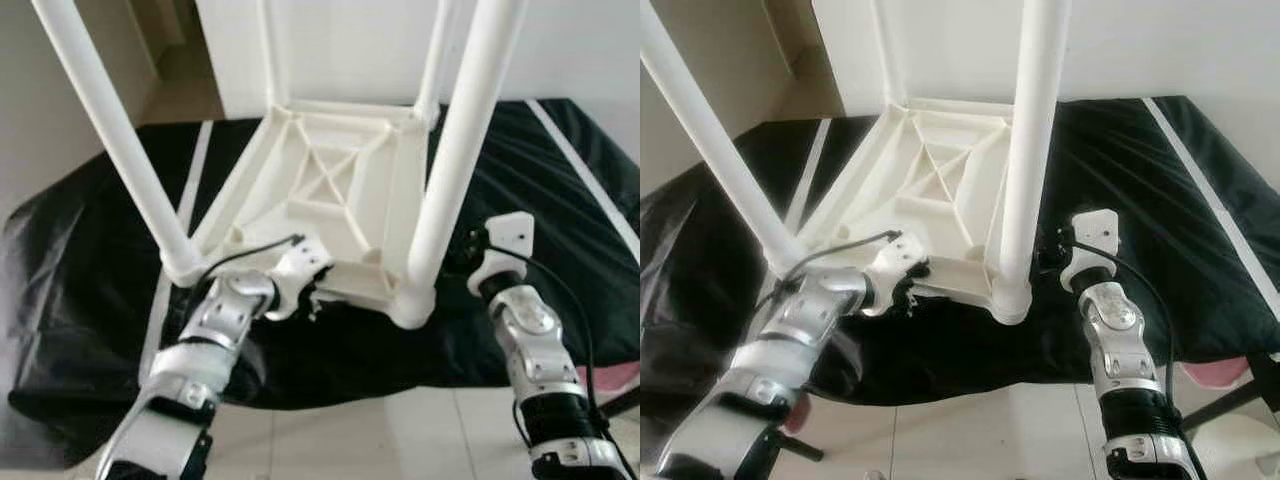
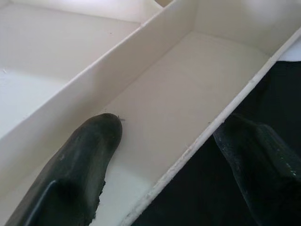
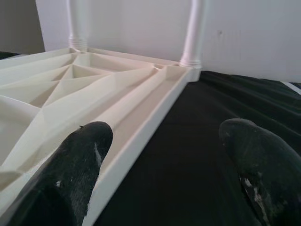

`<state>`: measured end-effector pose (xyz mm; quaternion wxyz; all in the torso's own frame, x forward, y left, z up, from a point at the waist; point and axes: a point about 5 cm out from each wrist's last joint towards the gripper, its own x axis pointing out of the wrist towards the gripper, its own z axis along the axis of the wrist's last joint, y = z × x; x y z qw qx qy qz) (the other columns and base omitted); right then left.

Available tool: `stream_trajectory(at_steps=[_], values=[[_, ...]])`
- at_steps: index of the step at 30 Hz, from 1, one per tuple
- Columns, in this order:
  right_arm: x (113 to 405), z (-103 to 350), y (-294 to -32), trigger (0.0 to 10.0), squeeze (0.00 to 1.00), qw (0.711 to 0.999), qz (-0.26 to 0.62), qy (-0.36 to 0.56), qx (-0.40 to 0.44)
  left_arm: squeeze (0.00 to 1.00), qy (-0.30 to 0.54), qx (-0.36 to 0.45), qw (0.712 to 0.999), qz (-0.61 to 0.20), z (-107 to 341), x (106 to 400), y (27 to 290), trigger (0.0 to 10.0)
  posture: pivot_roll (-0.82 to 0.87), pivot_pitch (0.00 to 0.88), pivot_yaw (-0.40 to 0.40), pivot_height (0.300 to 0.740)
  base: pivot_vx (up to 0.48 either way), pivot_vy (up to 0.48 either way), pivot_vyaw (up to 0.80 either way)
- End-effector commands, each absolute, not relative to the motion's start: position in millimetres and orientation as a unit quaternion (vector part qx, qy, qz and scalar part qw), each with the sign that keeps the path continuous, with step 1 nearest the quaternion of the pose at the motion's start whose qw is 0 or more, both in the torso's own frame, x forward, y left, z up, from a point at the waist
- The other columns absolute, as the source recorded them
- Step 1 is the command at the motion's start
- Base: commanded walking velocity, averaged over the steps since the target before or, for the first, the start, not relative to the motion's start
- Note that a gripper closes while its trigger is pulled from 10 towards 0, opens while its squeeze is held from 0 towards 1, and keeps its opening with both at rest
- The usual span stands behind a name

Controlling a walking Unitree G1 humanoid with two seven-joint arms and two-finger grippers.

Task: Building children table

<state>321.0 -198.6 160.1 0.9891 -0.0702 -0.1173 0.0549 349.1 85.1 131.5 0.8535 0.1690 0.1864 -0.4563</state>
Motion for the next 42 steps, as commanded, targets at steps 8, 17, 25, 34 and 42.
stream_trajectory(at_steps=[8, 17, 25, 34, 42], values=[[312.6, 156.6, -206.1, 10.0, 0.00, 0.990, 0.044, -0.116, -0.060, 0.00, 0.206, 0.132, 0.947, -0.206, 122.7, 366.7, 135.6, 10.0, -0.08, 0.089, 0.052, 0.740, 0.000, 0.000, 0.00], [310.5, 156.6, -212.3, 10.0, 0.00, 0.991, 0.033, -0.114, -0.065, 0.00, 0.218, 0.126, 0.948, -0.193, 119.8, 361.8, 126.5, 10.0, -0.08, 0.094, 0.059, 0.740, 0.000, 0.000, 0.00], [309.7, 157.0, -211.7, 10.0, 0.00, 0.991, 0.034, -0.115, -0.065, 0.00, 0.239, 0.111, 0.941, -0.212, 108.8, 343.4, 110.9, 10.0, -0.08, 0.099, 0.057, 0.740, 0.000, 0.000, 0.00], [310.6, 160.3, -210.7, 10.0, 0.00, 0.989, 0.042, -0.124, -0.065, 0.00, 0.232, 0.088, 0.928, -0.278, 106.2, 318.0, 78.1, 10.0, -0.06, 0.100, 0.045, 0.740, 0.000, 0.000, 0.00], [306.7, 158.8, -212.8, 10.0, 0.00, 0.987, 0.074, -0.115, -0.082, 0.00, 0.165, 0.091, 0.890, -0.416, 124.1, 301.2, 52.6, 10.0, -0.06, 0.093, 0.038, 0.740, 0.000, 0.000, 0.00]])
